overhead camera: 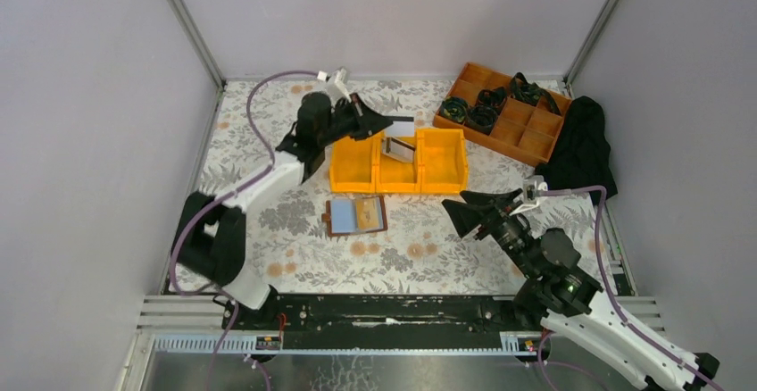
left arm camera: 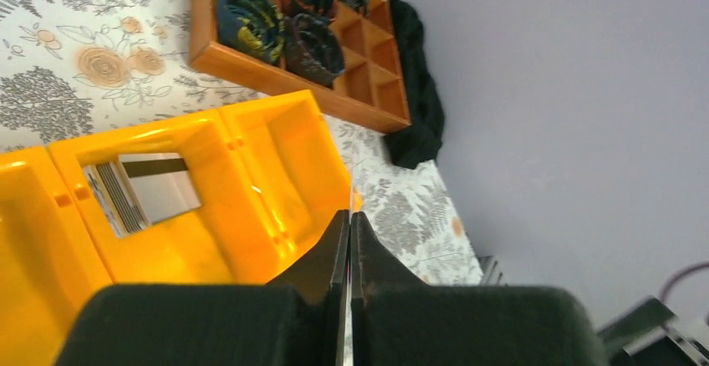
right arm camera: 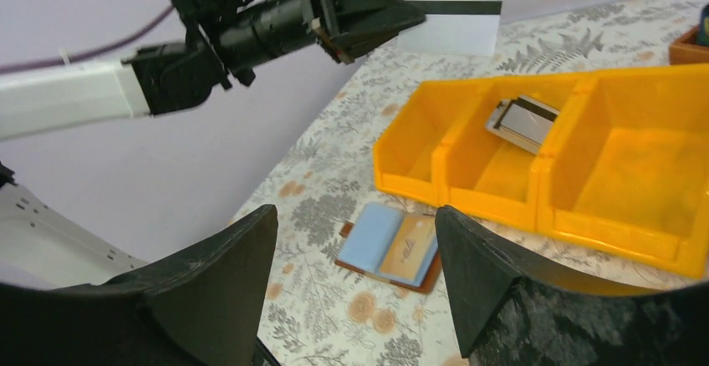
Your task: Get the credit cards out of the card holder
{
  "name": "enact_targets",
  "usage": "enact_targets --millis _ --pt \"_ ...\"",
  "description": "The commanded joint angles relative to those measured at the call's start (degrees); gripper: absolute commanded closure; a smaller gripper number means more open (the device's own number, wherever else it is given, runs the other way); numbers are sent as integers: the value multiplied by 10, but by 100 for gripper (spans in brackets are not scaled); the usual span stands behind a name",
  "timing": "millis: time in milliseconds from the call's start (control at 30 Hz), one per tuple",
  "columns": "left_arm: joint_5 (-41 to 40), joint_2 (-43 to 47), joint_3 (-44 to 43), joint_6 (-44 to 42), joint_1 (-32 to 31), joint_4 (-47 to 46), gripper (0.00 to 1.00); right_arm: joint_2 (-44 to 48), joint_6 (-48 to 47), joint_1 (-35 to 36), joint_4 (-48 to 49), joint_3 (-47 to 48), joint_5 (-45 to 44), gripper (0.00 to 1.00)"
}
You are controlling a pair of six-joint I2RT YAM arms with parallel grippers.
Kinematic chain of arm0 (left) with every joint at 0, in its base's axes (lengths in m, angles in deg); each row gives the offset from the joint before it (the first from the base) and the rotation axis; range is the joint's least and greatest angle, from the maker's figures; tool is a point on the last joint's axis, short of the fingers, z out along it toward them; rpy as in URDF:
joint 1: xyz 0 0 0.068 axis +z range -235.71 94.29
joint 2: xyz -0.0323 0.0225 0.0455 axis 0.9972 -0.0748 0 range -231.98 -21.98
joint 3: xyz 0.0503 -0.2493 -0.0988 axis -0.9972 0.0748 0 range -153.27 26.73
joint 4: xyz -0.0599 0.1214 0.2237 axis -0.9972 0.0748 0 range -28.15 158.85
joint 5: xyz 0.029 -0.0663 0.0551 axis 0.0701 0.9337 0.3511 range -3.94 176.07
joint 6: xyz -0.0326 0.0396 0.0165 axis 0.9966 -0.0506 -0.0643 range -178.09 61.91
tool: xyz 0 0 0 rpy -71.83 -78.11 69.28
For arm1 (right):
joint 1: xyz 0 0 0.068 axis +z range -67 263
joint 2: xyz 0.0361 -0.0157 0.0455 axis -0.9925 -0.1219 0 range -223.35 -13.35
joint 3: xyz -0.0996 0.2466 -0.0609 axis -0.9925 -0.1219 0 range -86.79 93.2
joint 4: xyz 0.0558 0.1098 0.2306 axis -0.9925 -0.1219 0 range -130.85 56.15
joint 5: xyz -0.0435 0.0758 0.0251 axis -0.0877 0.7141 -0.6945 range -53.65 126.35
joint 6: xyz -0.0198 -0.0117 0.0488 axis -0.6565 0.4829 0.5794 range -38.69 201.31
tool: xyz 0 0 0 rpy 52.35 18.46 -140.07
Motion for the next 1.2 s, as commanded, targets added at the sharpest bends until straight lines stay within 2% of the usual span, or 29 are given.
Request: enact_targets --millis 0,133,267,500,733,1167 --pt "19 -78 -106 -87 3 143 100 11 -15 2 -38 1 -28 23" --pt "-25 -130 -181 -132 3 218 100 16 -18 2 -52 -1 -37 23" --pt "-81 -156 -210 -162 3 258 100 15 -20 2 -53 -6 -46 23" --pt "-74 -216 -222 -157 -1 262 100 -23 -15 2 -17 -15 -39 23" --pt "-105 -252 -240 -167 -17 267 100 -41 -13 2 3 -22 -39 23" --pt "-133 -318 -311 -148 -36 281 99 -37 -21 3 -15 -16 -46 23"
